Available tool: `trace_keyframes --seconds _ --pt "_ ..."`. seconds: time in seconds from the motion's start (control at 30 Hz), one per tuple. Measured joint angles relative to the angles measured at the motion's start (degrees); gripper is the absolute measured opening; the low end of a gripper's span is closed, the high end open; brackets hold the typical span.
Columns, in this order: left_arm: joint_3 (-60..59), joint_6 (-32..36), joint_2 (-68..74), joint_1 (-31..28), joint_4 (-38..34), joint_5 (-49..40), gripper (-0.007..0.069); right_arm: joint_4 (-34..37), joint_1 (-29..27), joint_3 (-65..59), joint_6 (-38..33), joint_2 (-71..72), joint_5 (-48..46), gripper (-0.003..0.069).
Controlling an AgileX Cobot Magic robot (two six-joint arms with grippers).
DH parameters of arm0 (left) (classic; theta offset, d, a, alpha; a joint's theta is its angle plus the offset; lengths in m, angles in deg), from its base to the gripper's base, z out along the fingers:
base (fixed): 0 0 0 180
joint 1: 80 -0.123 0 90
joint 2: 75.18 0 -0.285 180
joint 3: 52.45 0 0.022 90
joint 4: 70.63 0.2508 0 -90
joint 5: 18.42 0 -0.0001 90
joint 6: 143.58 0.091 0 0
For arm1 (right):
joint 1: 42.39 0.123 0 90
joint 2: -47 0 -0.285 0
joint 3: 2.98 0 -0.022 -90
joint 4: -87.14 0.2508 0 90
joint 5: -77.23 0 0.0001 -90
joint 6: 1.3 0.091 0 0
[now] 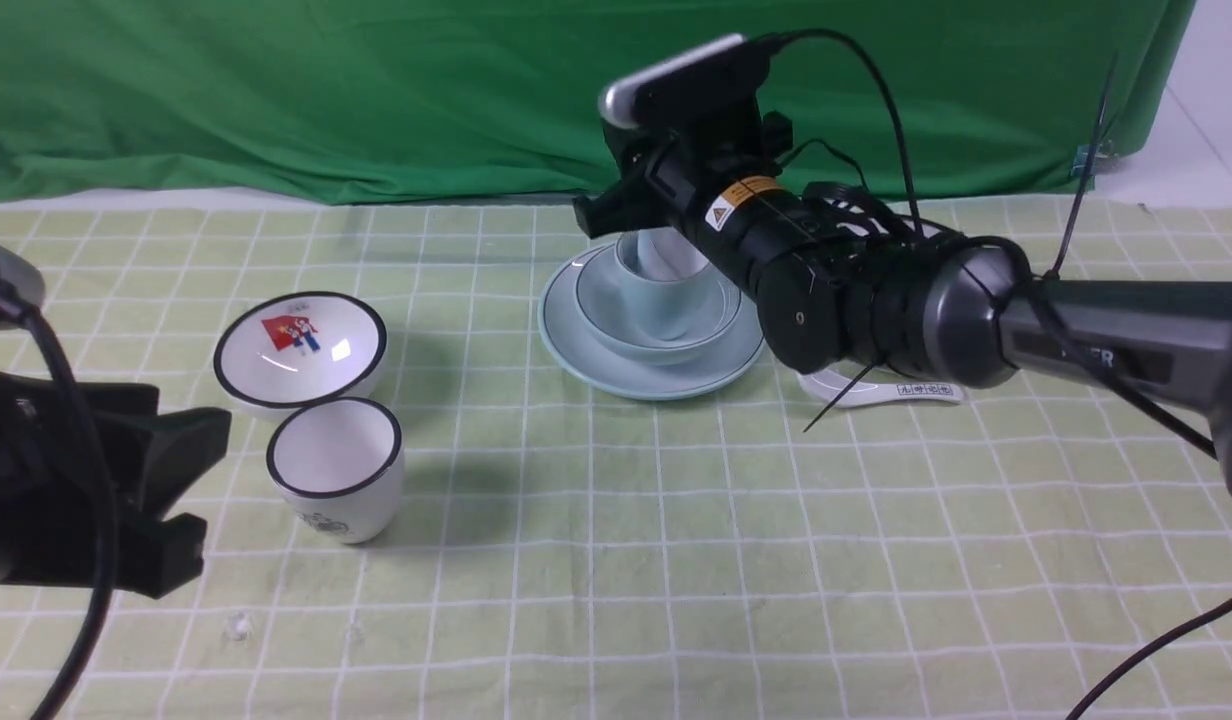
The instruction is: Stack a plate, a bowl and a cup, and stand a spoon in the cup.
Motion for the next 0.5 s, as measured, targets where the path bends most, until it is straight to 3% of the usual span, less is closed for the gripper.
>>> trace_keyframes --seconds 0.13,0.27,0.33,0.5 --pt "0.00 0.07 0.00 0.00 0.53 0.00 0.0241 0.00 0.00 -0.05 -5.00 3.07 -5.36 0.0237" --pt "0.00 0.20 0.00 0.00 0.88 0.14 0.0241 0.00 0.00 -0.05 -6.26 12.54 -23.16 0.0070" --pt "0.00 0.20 0.00 0.00 0.89 0.27 0.0241 -0.39 0.00 -0.05 -7.26 19.11 -35.31 0.0020" --pt "0.00 0.20 0.00 0.00 1.07 0.31 0.0241 -7.81 0.00 -0.05 -6.62 33.90 -59.35 0.0011"
